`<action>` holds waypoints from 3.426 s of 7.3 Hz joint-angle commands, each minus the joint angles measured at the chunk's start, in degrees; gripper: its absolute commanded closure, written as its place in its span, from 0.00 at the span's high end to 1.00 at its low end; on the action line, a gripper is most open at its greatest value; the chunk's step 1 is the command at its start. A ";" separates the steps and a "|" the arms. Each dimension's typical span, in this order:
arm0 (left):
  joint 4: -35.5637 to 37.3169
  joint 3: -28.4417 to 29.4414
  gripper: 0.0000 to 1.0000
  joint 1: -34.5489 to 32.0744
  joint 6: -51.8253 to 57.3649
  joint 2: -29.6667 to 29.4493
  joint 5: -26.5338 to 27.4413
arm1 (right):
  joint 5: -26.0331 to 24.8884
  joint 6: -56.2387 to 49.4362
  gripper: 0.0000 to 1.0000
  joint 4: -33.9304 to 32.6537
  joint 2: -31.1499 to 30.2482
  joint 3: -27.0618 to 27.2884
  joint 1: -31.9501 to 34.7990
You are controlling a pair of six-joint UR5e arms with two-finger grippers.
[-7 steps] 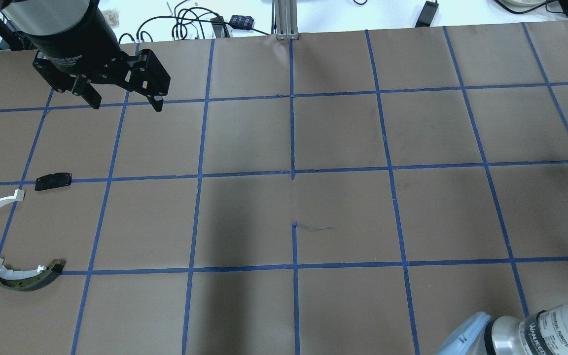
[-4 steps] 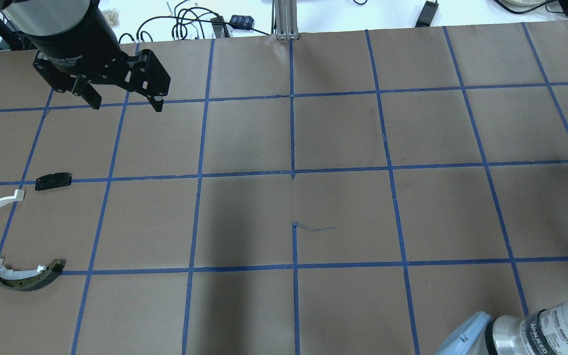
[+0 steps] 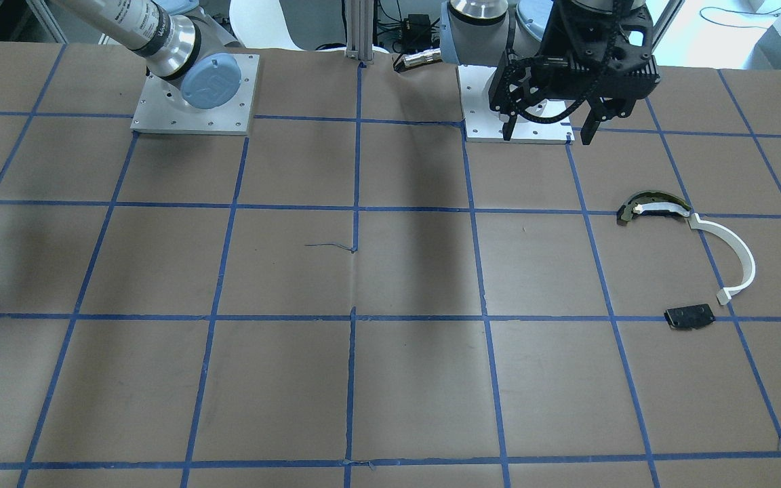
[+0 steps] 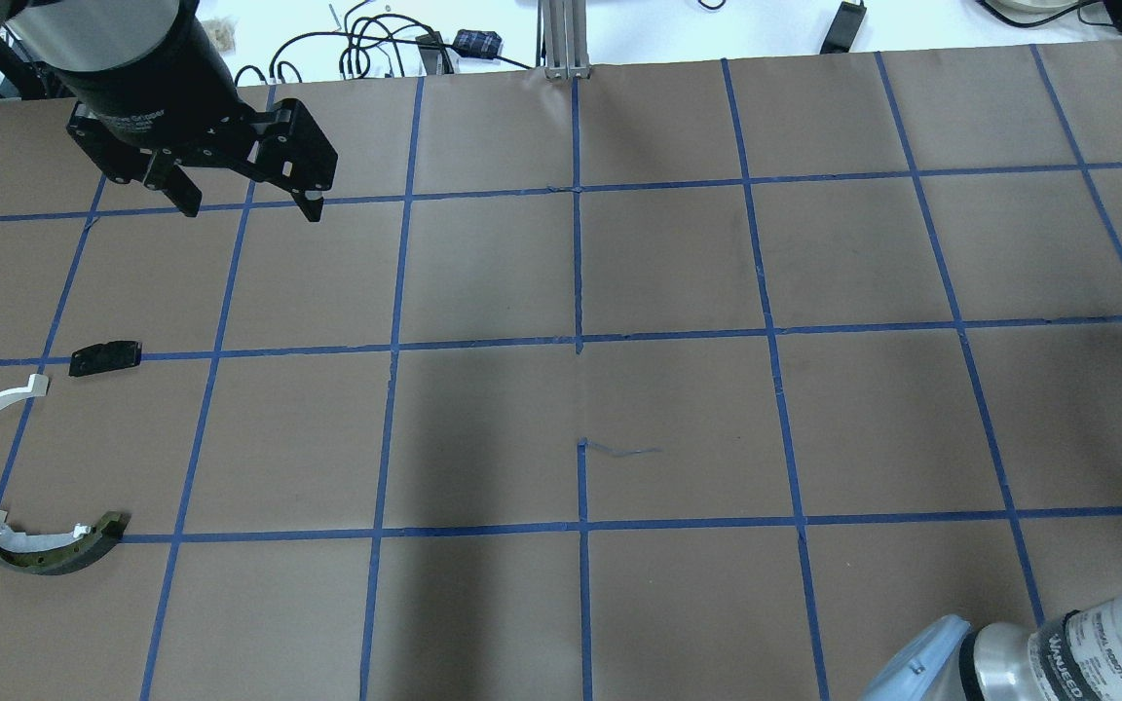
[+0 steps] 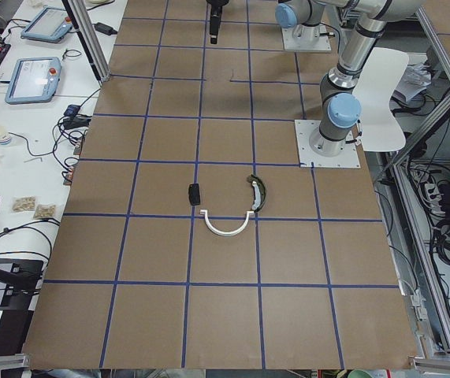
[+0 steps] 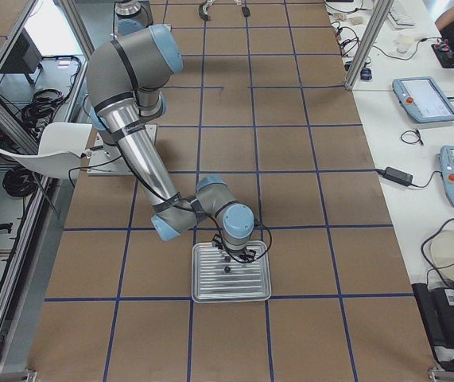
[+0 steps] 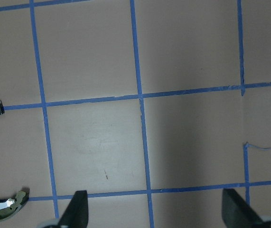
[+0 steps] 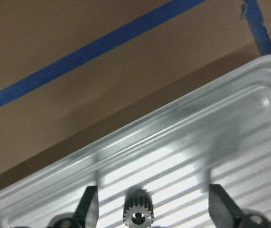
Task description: Place bearing gear from tray to pile
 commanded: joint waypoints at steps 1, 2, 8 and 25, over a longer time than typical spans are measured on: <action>0.08 0.00 1.00 0.00 0.01 -0.01 0.00 | -0.50 0.05 0.84 -0.32 0.09 0.02 -0.09; -0.01 0.00 1.00 0.00 0.01 0.08 0.00 | -0.85 0.05 0.78 -0.40 0.09 0.02 -0.17; -0.01 0.00 1.00 0.00 0.10 -0.01 0.00 | -4.62 0.66 0.00 0.39 -1.30 -0.59 0.09; -0.01 0.00 1.00 0.18 0.89 -0.09 0.00 | 1.79 135.74 0.00 6.90 -7.39 0.02 79.61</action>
